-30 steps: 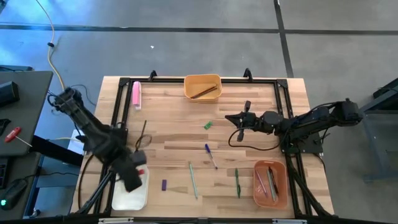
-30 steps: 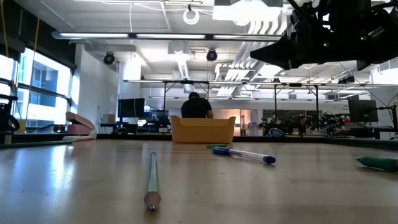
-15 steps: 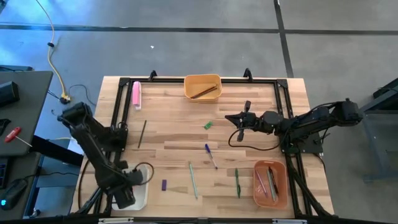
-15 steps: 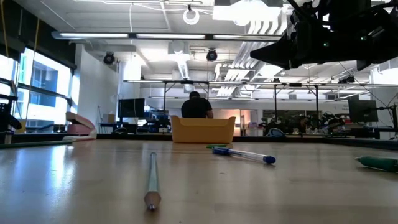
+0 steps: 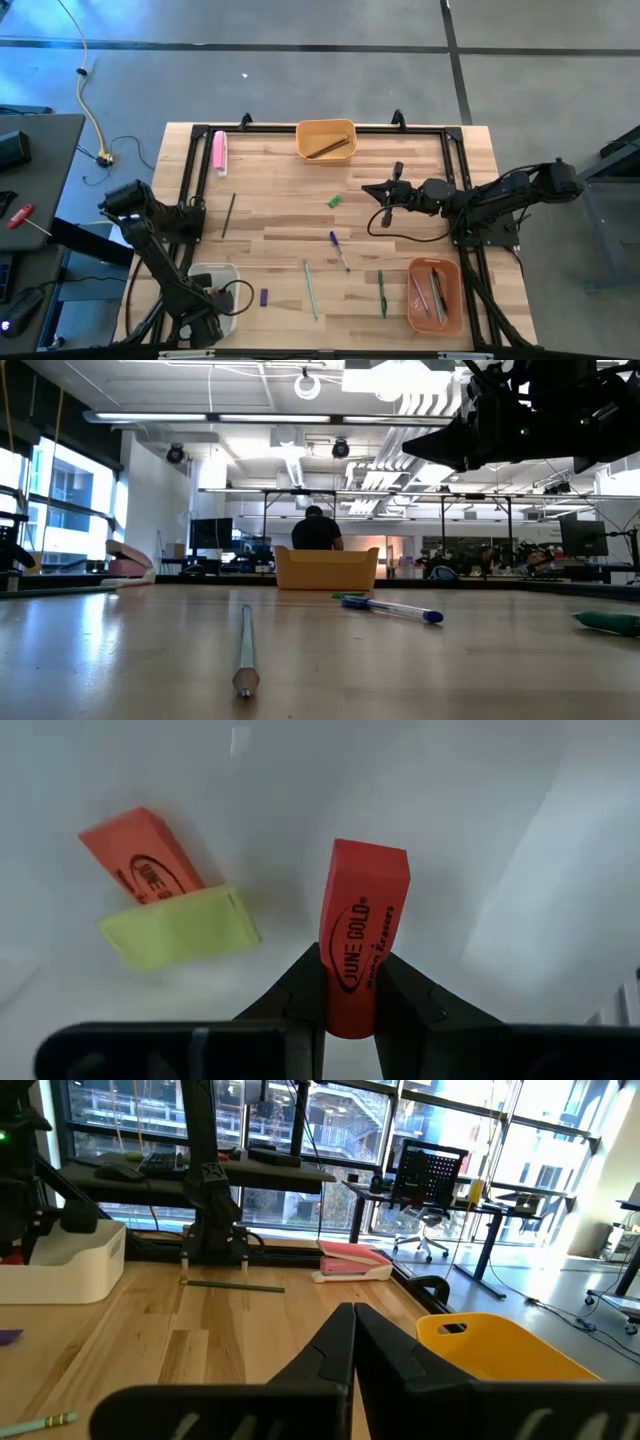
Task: Sort crayons/erasers/pens/pencils in bins
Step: Put the dark orange eraser into the white bin, then put the blue pen into the orange bin
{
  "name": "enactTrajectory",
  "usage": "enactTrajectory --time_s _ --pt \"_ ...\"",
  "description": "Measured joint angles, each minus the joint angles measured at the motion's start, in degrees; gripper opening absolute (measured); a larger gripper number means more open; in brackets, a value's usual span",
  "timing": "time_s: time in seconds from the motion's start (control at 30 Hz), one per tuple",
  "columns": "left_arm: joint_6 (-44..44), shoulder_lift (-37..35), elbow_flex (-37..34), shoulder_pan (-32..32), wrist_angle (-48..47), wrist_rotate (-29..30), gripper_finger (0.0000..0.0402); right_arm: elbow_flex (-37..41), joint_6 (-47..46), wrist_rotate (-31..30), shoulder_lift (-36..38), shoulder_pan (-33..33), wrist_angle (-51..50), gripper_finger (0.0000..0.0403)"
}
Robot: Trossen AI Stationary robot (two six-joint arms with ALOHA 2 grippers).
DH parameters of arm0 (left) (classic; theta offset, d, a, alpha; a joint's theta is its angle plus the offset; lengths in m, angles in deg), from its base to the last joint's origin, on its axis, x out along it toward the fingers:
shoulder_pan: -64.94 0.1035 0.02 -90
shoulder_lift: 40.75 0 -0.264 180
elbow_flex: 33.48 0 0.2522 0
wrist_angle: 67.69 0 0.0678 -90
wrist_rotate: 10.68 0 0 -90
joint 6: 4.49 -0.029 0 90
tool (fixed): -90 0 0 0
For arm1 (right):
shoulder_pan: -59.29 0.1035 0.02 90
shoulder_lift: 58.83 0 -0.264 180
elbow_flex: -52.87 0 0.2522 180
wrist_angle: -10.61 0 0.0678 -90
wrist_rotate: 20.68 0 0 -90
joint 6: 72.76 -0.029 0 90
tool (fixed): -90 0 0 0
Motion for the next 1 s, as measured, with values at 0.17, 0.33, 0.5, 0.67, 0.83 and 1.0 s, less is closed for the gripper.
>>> enactTrajectory --time_s 0.17,0.33,0.5,0.67,0.83,1.0 --pt "0.04 0.12 0.0 -0.54 0.42 -0.2 0.0054 0.0 0.0 0.01 0.0 0.0 0.0 0.0" --pt "-0.11 0.12 0.0 -0.54 0.41 -0.2 0.0084 0.0 0.0 0.0 0.0 -0.02 -0.02 0.0" --pt "-0.46 0.12 0.0 -0.54 0.41 -0.21 0.0106 0.0 0.0 0.01 0.0 0.0 -0.04 0.0" --pt "-0.48 0.12 0.04 -0.4 0.8 -0.41 0.0117 0.0 0.0 -0.01 0.0 0.0 -0.04 0.0" --pt "-3.07 0.11 1.33 0.59 -0.06 -1.5 0.0129 0.0 0.0 0.01 0.0 -0.02 -0.04 0.0" --pt "-3.58 -2.08 2.73 1.85 -4.33 0.53 0.0133 0.0 0.0 0.0 0.0 0.0 -0.04 0.0"
